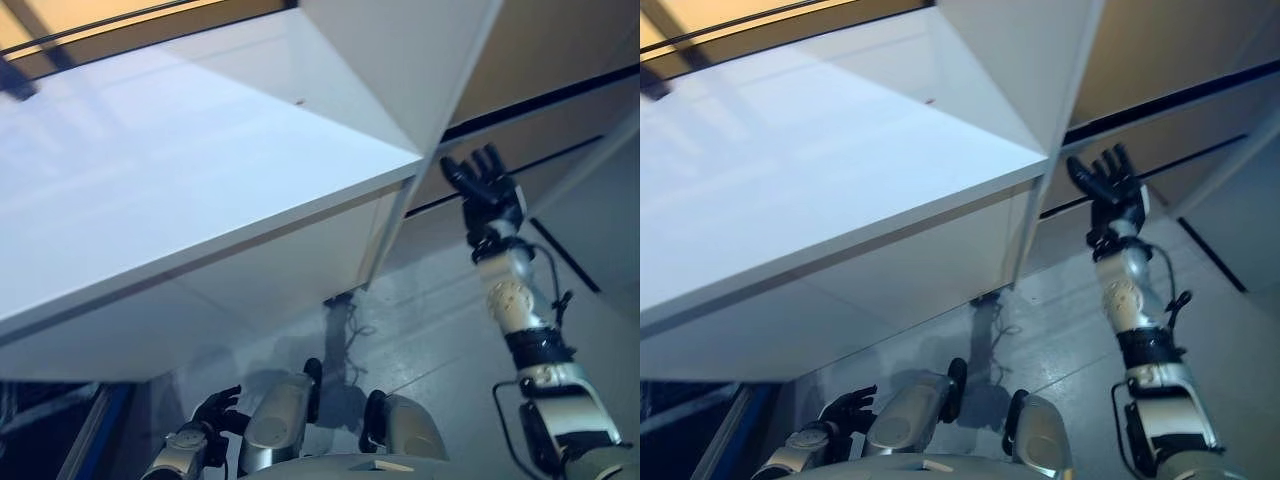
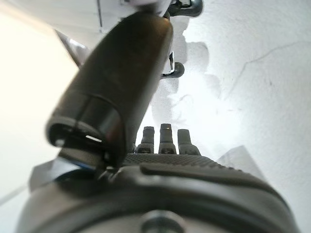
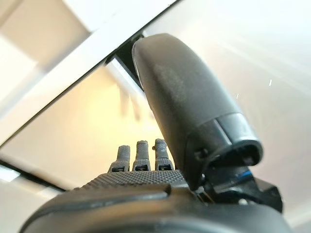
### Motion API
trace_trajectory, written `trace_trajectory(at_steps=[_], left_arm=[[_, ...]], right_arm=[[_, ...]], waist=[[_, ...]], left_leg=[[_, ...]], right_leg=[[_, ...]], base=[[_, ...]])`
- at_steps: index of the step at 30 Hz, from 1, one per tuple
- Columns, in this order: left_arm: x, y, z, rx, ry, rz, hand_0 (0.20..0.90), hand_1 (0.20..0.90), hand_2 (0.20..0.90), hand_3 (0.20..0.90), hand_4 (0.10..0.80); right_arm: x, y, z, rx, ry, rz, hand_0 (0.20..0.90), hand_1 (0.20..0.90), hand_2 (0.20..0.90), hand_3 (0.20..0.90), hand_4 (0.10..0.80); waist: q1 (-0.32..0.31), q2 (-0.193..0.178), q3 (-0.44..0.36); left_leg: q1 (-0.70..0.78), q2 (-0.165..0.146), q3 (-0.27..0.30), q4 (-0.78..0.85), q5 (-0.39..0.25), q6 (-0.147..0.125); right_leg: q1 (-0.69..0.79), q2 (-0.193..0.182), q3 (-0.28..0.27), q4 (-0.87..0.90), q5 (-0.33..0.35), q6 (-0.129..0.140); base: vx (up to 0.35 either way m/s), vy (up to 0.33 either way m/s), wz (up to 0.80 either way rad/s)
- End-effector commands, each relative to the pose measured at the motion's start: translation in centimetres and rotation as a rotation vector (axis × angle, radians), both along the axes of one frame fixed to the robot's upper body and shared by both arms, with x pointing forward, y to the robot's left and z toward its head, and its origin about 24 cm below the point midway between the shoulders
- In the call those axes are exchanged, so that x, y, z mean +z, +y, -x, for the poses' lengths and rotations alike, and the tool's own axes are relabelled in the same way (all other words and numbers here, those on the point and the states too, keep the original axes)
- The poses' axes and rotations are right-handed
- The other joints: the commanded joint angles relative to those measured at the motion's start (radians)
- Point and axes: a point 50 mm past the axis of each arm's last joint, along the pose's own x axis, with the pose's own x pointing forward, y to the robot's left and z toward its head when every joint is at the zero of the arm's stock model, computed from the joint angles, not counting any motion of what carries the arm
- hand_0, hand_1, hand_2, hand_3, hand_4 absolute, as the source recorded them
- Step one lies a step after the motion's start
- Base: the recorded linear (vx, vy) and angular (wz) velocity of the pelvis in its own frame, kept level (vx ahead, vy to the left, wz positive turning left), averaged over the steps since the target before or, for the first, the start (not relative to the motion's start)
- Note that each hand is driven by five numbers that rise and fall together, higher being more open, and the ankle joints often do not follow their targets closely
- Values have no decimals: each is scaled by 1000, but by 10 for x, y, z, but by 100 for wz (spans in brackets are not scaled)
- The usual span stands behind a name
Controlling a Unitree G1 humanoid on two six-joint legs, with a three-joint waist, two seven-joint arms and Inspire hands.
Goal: Put drinks into fridge and close the fridge
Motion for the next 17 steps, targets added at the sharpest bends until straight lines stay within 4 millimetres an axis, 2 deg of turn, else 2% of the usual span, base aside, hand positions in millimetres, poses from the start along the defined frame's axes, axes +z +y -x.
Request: trace_trajectory(at_steps=[1, 3, 5, 8, 9, 12, 14, 17], left_arm=[[0, -22, -6, 38, -64, 100, 900, 900, 900, 900, 800], [-1, -24, -5, 77, -67, 120, 900, 900, 900, 900, 800], [-2, -23, -4, 92, -67, 125, 900, 900, 900, 900, 800], [-1, -19, -5, 120, -67, 133, 900, 900, 900, 900, 800], [-1, -16, -6, 135, -71, 140, 900, 900, 900, 900, 800], [0, -13, -9, 154, -73, 157, 900, 900, 900, 900, 800], [0, -13, -11, 160, -67, 172, 900, 900, 900, 900, 800], [-2, -13, -8, 172, -50, 175, 900, 900, 900, 900, 800]], right_arm=[[-12, -1, 17, 35, -24, 59, 900, 900, 900, 900, 800], [-51, 1, 39, 53, 100, 80, 900, 900, 900, 900, 800], [-68, 4, 50, 67, 172, 102, 900, 900, 900, 900, 800], [-109, 10, 76, 157, 356, 190, 900, 900, 900, 900, 800], [-128, 12, 89, 200, 456, 195, 900, 900, 900, 900, 800], [-153, 8, 110, 261, 596, 204, 900, 900, 900, 900, 800], [-176, 3, 133, 329, 734, 210, 900, 900, 900, 900, 800], [-200, -2, 163, 373, 924, 216, 900, 900, 900, 900, 800]], waist=[[-56, 12, -129], [-79, 9, -153], [-88, 7, -165], [-105, 5, -186], [-111, 3, -194], [-113, 4, -205], [-112, 3, -212], [-106, 2, -216]], left_leg=[[107, -8, 45, -86, -122, 22], [129, -2, 58, -131, -105, 15], [139, 1, 63, -152, -94, 10], [162, 11, 77, -203, -72, 0], [173, 16, 83, -224, -65, -4], [183, 22, 85, -252, -51, -10], [191, 24, 86, -265, -47, -12], [192, 22, 84, -257, -51, -13]], right_leg=[[41, 47, 44, -155, 81, 13], [58, 62, 59, -209, 101, 21], [66, 68, 63, -232, 111, 23], [86, 80, 61, -276, 127, 27], [94, 85, 61, -293, 133, 29], [105, 90, 54, -309, 135, 29], [116, 94, 49, -323, 137, 29], [125, 95, 42, -328, 134, 27]], base=[[-89, -50, -40], [-86, -51, -31], [-73, -40, -26], [-91, -49, -24], [-90, -52, -23], [-66, -41, -4], [-74, -52, 1], [-55, -24, 2]])
